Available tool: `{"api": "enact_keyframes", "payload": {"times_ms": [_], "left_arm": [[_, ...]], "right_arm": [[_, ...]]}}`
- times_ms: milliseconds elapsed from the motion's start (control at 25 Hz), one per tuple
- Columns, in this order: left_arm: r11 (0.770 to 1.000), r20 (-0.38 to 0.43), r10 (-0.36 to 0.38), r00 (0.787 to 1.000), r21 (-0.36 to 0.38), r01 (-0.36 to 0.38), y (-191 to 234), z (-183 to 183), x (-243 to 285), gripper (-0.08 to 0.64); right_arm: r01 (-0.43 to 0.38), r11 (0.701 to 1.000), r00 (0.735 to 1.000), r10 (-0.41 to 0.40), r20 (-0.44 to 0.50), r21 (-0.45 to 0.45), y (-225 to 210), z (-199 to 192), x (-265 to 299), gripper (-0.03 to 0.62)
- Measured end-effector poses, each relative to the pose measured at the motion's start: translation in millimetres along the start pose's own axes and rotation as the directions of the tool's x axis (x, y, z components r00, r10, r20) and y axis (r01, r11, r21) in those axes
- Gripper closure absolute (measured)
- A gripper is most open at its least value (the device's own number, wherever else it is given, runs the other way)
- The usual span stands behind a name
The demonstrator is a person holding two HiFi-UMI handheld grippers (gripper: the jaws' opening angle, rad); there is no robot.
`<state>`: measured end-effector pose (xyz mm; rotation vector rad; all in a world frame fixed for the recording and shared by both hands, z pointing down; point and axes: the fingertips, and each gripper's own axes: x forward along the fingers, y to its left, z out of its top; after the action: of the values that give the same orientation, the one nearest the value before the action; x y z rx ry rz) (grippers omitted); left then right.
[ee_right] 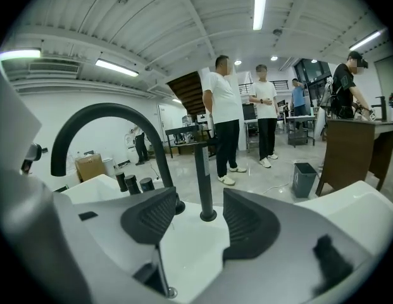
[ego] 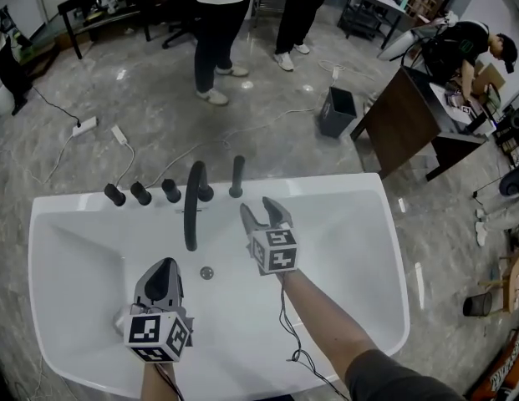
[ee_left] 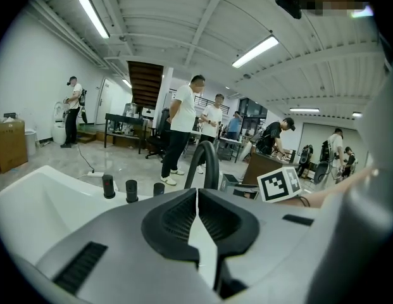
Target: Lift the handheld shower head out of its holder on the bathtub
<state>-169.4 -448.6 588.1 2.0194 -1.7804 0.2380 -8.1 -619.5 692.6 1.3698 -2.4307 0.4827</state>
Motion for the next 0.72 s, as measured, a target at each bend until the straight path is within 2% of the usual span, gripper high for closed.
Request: {"api": "enact_keyframes", "payload": {"times_ms": [240, 360, 480, 720], "left_arm": [[1.0, 0.001, 0.012, 1.0, 0.004, -0.012, 7.4, -3.3, 11.7, 0.541], [1.0, 0.005, 0.014, 1.0, 0.008, -0.014, 11.4, -3.5, 15.8, 0.541], [1.0, 0.012, 0.013, 1.0, 0.007, -0.014, 15.6, -4.1, 20.7, 0.541], [1.0, 0.007, 0.014, 1.0, 0.018, -0.014, 27.2, -9.6, 30.3, 0.541]], "right_arm": [[0.007, 1.0, 1.0, -0.007, 0.027, -0.016, 1.0, 6.8, 30.6, 0.367], [0.016, 1.0, 1.0, -0.015, 0.023, -0.025, -0.8, 1.0, 47.3, 0.328], [0.027, 0.999, 1.0, -0.026, 0.013, -0.031, -2.1, -3.3, 62.4, 0.322], [0.104, 0.993, 0.994, -0.103, 0.026, -0.059, -15.6, -10.1, 88.6, 0.324]]}}
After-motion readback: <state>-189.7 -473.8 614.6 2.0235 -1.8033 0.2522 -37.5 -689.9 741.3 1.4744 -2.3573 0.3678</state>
